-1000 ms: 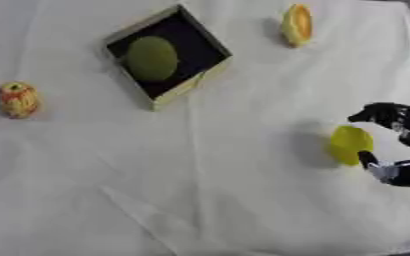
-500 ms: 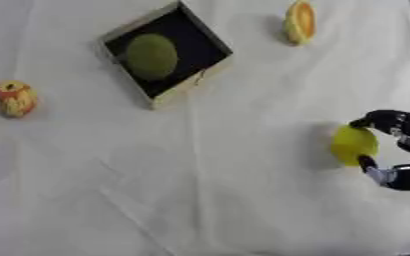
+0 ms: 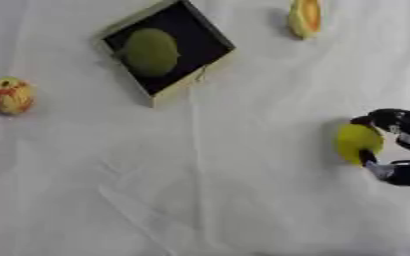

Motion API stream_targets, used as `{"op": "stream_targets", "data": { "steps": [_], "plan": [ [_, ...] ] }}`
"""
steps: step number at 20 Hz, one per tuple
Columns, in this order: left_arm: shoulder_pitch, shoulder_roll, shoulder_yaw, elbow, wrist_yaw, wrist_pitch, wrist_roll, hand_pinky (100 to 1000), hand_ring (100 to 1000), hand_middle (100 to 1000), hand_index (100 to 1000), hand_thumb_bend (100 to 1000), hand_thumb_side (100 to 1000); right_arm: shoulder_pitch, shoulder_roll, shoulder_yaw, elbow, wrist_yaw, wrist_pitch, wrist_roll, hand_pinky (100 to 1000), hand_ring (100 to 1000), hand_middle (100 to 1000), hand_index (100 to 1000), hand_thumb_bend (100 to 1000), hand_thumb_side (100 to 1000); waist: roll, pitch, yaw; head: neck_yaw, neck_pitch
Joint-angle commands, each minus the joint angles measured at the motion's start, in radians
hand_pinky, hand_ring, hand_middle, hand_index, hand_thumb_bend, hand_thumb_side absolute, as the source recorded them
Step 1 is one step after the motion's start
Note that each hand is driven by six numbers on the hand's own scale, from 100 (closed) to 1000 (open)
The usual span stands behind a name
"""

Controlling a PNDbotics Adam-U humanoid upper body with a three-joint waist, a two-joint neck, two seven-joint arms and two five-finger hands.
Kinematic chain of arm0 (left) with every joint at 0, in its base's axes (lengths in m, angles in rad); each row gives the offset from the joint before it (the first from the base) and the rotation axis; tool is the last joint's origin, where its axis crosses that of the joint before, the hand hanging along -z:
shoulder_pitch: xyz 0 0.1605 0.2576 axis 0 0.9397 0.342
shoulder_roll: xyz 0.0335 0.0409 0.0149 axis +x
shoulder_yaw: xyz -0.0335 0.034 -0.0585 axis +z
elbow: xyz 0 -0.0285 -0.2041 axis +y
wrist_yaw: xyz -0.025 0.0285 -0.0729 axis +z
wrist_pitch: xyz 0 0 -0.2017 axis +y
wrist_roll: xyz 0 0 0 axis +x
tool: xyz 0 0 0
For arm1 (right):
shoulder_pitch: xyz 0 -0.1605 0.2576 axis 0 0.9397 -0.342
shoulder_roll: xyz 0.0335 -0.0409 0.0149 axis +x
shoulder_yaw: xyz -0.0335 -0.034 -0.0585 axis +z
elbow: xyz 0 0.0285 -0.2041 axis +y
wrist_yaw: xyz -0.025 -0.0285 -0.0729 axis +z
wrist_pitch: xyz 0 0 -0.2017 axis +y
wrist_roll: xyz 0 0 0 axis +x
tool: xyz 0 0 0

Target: Pick up objects on the table and place them in the box.

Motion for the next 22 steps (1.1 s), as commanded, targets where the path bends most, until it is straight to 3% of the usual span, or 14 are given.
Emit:
{"op": "stream_targets", "data": {
  "steps": [1, 4, 6, 10, 11, 16, 22],
  "plan": [
    [-0.012, 0.008, 0.002, -0.02, 0.0, 0.001, -0.006, 719, 770, 740, 827, 100, 570, -0.011, -0.017, -0.003, 0.009, -0.006, 0.002, -0.025, 874, 835, 635, 848, 229, 512, 0.018, 0.0, 0.001, -0.005, -0.012],
    [-0.013, 0.005, 0.001, -0.02, 0.0, 0.002, -0.008, 719, 770, 740, 827, 100, 571, -0.022, -0.019, -0.003, 0.006, -0.008, 0.005, -0.084, 843, 769, 559, 771, 294, 532, 0.019, 0.001, 0.002, -0.006, -0.013],
    [-0.014, 0.004, 0.0, -0.02, 0.001, 0.002, -0.009, 719, 771, 740, 827, 100, 571, -0.027, -0.021, -0.003, 0.001, -0.002, 0.007, -0.135, 814, 683, 469, 644, 332, 547, 0.019, 0.0, 0.002, -0.006, -0.014],
    [-0.013, 0.001, -0.001, -0.02, 0.003, 0.004, -0.011, 720, 771, 740, 826, 100, 571, -0.032, -0.025, -0.002, -0.014, -0.003, -0.002, -0.229, 791, 612, 372, 520, 267, 521, 0.015, -0.005, 0.002, -0.005, -0.014],
    [-0.012, 0.001, 0.0, -0.02, 0.003, 0.005, -0.012, 720, 771, 740, 826, 100, 571, -0.033, -0.026, -0.002, -0.019, -0.007, -0.006, -0.248, 790, 606, 356, 498, 213, 488, 0.013, -0.007, 0.002, -0.004, -0.014],
    [-0.008, 0.002, 0.001, -0.02, 0.006, 0.006, -0.012, 720, 772, 741, 827, 100, 571, -0.026, -0.039, -0.015, -0.074, -0.05, -0.031, -0.317, 790, 604, 360, 492, 109, 450, 0.005, -0.021, -0.001, 0.0, -0.012],
    [-0.004, 0.004, 0.002, -0.02, 0.01, 0.009, -0.01, 721, 771, 741, 828, 100, 572, -0.035, -0.063, -0.029, -0.109, -0.128, -0.096, -0.327, 803, 612, 387, 518, 100, 411, -0.004, -0.038, -0.004, 0.004, -0.009]
  ]
}}
